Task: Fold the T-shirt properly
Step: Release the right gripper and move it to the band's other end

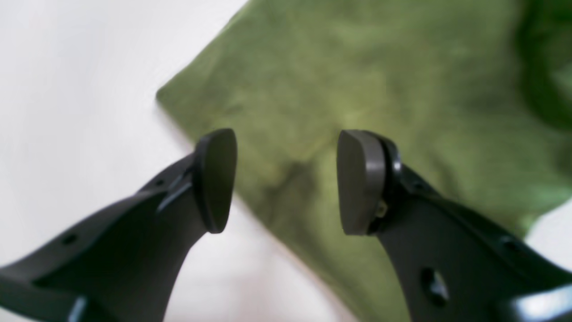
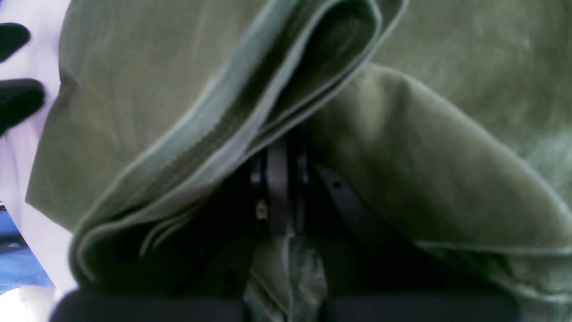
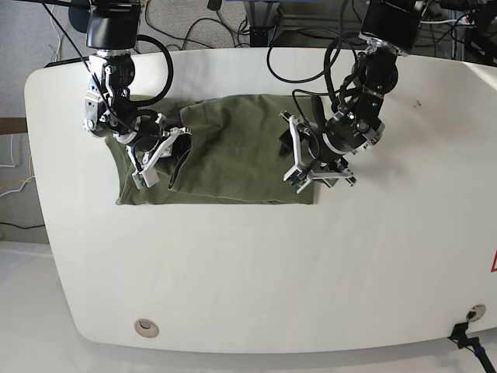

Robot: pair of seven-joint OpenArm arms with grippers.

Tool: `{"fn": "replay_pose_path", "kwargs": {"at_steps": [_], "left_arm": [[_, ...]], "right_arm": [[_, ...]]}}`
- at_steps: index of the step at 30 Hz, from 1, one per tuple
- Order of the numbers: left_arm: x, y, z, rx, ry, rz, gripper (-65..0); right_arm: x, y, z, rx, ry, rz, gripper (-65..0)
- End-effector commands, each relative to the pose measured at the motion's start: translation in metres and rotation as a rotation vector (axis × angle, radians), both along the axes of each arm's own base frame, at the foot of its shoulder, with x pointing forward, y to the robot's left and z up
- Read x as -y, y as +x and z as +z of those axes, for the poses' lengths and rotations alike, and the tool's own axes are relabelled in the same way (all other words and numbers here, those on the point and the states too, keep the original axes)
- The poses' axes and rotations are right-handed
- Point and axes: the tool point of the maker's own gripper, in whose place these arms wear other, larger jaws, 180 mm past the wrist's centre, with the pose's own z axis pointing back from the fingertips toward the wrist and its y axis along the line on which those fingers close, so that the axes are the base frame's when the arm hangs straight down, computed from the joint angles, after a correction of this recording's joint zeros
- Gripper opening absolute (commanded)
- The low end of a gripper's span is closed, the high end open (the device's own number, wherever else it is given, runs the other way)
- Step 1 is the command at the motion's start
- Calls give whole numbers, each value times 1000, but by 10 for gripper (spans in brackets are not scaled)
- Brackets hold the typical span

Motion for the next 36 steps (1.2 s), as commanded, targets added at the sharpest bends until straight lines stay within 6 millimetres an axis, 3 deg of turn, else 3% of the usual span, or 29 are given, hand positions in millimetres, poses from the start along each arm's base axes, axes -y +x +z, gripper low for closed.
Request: {"fn": "replay_pose_path", "kwargs": {"at_steps": [1,3,7,9,13,16,21,26,29,36], "left_arm": [[-9,7,1,7,2,27,-318],[-18,4,-15,-39,13,51,-318],[-21,-4,-32,-92,22,54,-318],[-22,-5,-33,-97,23,55,-318],[-22,-5,-33,-97,23,55,-318],[-22,-4,-33,-95,23,55,-318],[-27,-3,-33,-93,34,57,-318],[-34,-3,-34,-92,51,58,-318],[-35,-3,-34,-92,52,58,-317],[-35,-3,-34,-94,52,58,-317]], "right_arm": [[4,8,8,24,-16,6,-642],[3,10,11,33,-14,9,-641],[0,21,38,106,-35,33,-620],[-10,28,53,144,-28,50,-546],[-20,38,102,296,-50,78,-404],[3,43,124,356,-84,21,-377],[79,42,104,255,-115,-174,-372],[147,28,71,150,-112,-334,-215],[165,19,50,93,-96,-369,-197],[167,1,21,38,-50,-350,-197]]}}
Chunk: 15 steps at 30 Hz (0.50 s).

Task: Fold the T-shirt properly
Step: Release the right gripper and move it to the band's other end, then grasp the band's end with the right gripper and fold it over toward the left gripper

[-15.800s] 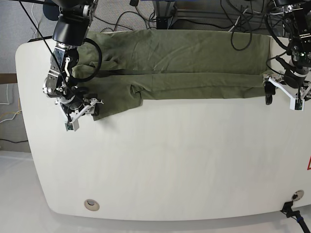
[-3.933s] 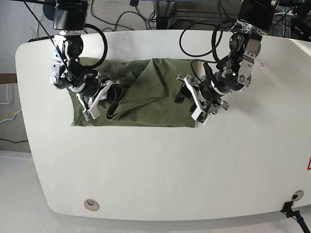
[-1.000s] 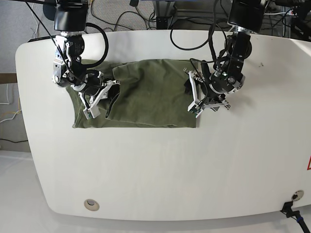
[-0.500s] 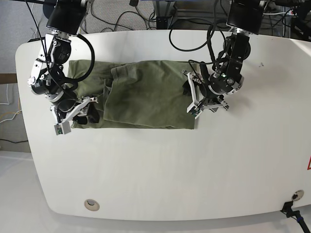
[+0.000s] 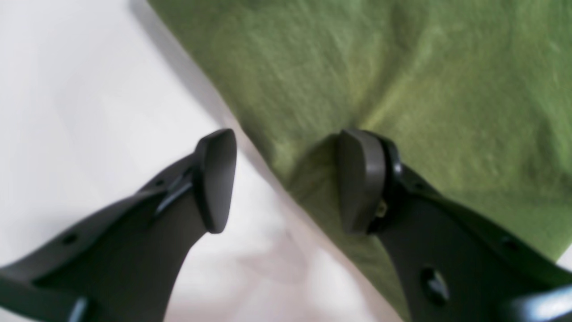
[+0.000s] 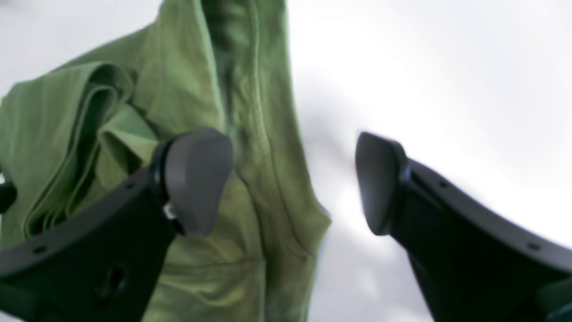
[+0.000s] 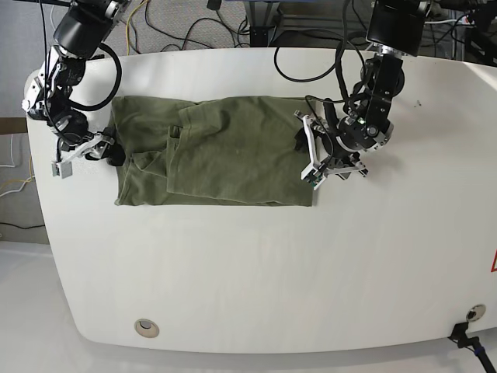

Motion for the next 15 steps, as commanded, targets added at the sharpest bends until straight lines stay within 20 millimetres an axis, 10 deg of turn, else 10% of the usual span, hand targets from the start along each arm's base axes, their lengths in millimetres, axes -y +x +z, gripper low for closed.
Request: {"fn": "replay_pose_path", "kwargs": {"at_steps": [1,11,15], "left_arm": [[-9,0,-1,-7,50,1,-317],[-8,0,-2,-8,47,1,-317],[-9,-1,-2,-10,49,1,-317]], "right_arm": [[0,2,3,14,-6,9,-197],[-79,11,4,47,70,123,-209],[-82,12,4,56,76,121,-294]]}}
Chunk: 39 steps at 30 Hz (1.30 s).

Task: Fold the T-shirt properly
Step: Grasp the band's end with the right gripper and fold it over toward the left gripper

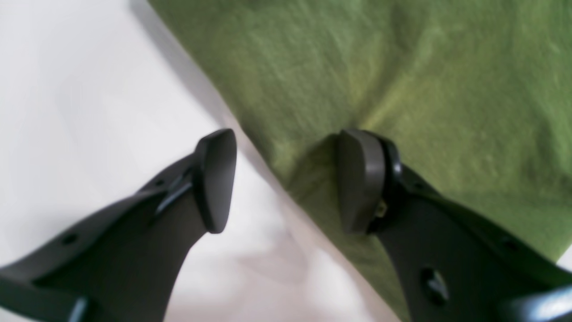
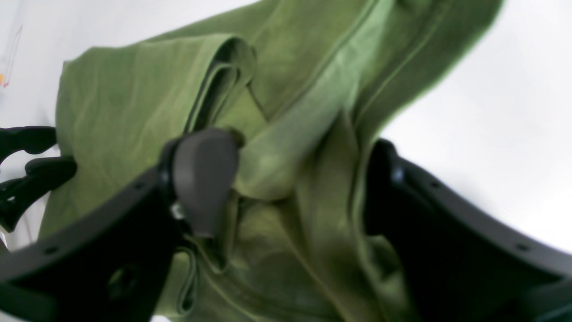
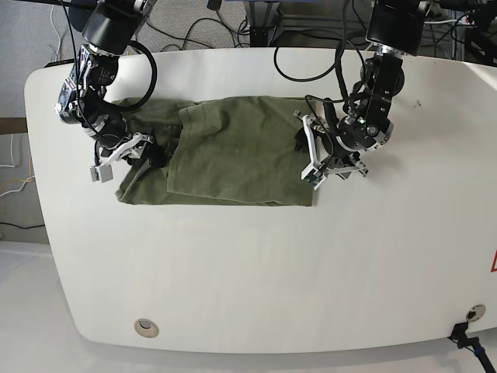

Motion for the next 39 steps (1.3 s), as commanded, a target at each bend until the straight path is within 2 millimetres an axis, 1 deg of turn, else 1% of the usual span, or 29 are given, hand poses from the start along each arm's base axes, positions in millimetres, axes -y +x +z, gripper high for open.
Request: {"fn": "replay_pose_path", "kwargs": {"at_steps": [1,2,5,8,9,11,12,14,16,19,20,22,28,33,37,39], "left_arm": [[-9,0,-2,-8,51,1,-317],[-9,0,-2,-8,51,1,-317],[-9,0,-2,-8,49,1,-317],[-7,0,-1,-8,46,1,-317],[-7,0,-1,-8,46,1,-317],[-6,0,-2,-9,46,-2,-317],[-6,0,-2,-9,46,-2,-317],[-6,-1,-2,-10,47,-3,-317],[-6,-1,-2,-11,47,-5,-317],[-6,-1,-2,-11,47,-5,-317],[-6,-2,-3,-12,47,-5,-317],[-6,-2,-3,-12,47,-5,-317],[-5,-2,-3,-13,47,-6,-317],[-4,-2,-2,-11,45,-8,-317],[-4,-2,-2,-11,45,-8,-317],[-4,-2,-2,-11,45,-8,-317]], "right_arm": [[5,5,6,15,-16,-1,-347],[5,5,6,15,-17,0,-410],[6,7,11,28,-29,3,-650],[7,11,35,83,-84,24,-650],[3,9,41,85,-96,33,-650],[-5,11,64,125,-121,21,-650],[-9,9,73,143,-132,21,-650],[-23,7,87,171,-135,32,-650],[-35,4,93,170,-135,56,-650],[-76,5,102,203,-109,148,-650],[-90,5,103,209,-95,177,-650],[-111,5,104,213,-63,208,-650],[-154,11,116,240,17,262,-650],[-196,10,112,210,99,319,-650],[-218,11,107,187,123,376,-650],[-226,13,106,182,126,400,-650]]}}
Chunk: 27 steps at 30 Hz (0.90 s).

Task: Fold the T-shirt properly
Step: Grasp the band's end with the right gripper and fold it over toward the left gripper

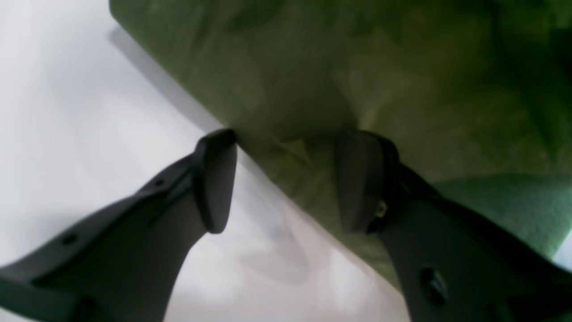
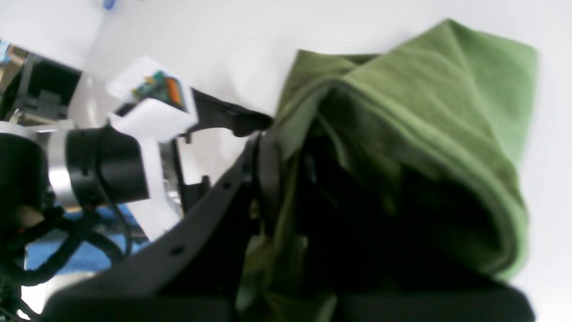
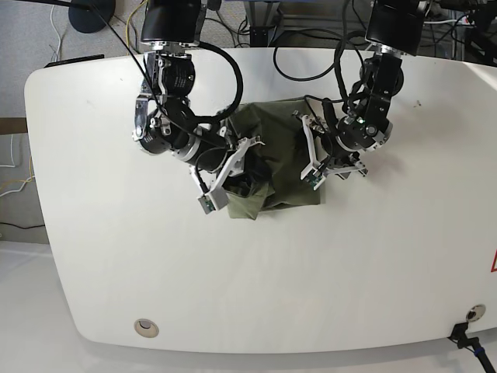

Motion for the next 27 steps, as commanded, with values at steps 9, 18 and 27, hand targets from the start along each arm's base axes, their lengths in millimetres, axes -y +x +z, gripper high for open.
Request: {"fn": "replay_pose_path", "kwargs": {"at_steps": [9,18,27], "left_arm": [[-6,0,-1,-7,43,-4,-317],[-7,4,3,4,42,0,-317],[-4,8,10,38,23,-4,-317]], "right_arm": [[-34,12,26,82,27,104,-410],[-70,12,53,174,9,233,-295],[26,56,61,246,-137,60,-295]]}}
